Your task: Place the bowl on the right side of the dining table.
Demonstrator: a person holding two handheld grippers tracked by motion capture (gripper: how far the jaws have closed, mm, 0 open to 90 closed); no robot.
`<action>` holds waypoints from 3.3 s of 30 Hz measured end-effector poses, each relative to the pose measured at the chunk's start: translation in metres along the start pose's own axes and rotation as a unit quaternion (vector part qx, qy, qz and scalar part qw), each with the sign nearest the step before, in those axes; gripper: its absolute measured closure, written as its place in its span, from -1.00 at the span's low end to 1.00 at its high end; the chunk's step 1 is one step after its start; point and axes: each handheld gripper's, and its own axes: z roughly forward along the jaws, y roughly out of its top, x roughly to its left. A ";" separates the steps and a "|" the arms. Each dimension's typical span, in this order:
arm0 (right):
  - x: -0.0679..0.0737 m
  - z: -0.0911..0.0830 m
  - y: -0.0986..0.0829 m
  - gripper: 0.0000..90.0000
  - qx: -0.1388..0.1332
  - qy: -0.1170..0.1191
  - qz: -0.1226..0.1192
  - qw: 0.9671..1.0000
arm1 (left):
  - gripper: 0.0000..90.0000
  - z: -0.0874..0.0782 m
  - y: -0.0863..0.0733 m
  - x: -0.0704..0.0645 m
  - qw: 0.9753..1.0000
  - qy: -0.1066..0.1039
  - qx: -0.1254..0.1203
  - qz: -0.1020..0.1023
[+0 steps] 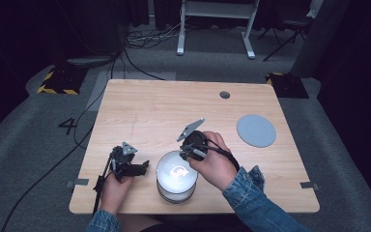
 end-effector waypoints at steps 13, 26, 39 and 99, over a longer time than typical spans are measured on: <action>-0.021 -0.021 0.018 0.84 -0.015 0.008 0.023 1.000 | -0.66 0.000 0.001 0.001 1.000 0.000 0.002 0.004; -0.062 -0.040 0.021 0.84 -0.021 -0.011 0.078 0.997 | -0.66 0.002 0.003 0.001 1.000 0.002 -0.002 0.002; -0.117 -0.045 0.012 0.84 -0.010 -0.047 0.152 0.987 | -0.65 0.002 0.002 0.001 1.000 0.002 -0.001 0.000; -0.289 -0.099 -0.120 0.83 0.020 -0.194 0.389 0.901 | -0.65 0.004 0.005 0.003 1.000 0.000 0.003 0.002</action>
